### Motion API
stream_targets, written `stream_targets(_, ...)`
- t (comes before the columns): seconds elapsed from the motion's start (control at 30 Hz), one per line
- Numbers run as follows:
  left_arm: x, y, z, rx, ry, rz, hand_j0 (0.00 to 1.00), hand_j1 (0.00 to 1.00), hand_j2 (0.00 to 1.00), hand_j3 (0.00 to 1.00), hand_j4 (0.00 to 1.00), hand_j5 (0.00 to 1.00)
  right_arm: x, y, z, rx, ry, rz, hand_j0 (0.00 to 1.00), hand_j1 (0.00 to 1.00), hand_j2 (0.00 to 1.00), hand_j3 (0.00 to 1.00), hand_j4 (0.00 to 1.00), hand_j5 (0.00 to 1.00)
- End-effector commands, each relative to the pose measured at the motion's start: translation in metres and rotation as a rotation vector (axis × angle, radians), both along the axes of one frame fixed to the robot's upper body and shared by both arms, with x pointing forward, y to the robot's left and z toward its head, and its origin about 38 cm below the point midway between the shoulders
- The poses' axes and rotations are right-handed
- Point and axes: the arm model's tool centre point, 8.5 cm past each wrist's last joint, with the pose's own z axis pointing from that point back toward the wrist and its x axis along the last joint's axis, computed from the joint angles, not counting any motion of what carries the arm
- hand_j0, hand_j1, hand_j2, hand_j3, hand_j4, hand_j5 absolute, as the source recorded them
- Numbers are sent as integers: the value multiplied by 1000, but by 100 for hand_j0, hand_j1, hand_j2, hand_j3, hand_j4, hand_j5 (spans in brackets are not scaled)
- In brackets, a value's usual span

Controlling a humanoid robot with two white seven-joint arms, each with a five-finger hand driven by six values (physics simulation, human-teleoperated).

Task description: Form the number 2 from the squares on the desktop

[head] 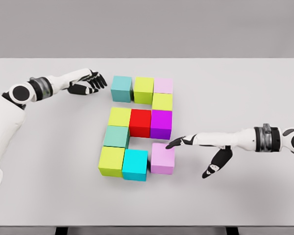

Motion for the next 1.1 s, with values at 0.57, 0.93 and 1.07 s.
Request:
stream_targets(0.57, 1, -10, -4, 12, 13, -5, 51, 51, 51, 51, 51, 51, -12, 10, 1, 9, 10, 47, 100, 100, 100, 100, 100, 100)
stream_targets(0.93, 2, -12, 1, 5, -4, -13, 51, 51, 51, 51, 51, 51, 29, -41, 43, -13, -113, -118, 100, 100, 100, 100, 100, 100)
stream_targets(1.07, 2, -12, 1, 5, -4, -13, 51, 51, 51, 51, 51, 51, 42, -90, 85, -76, -225, -222, 100, 100, 100, 100, 100, 100)
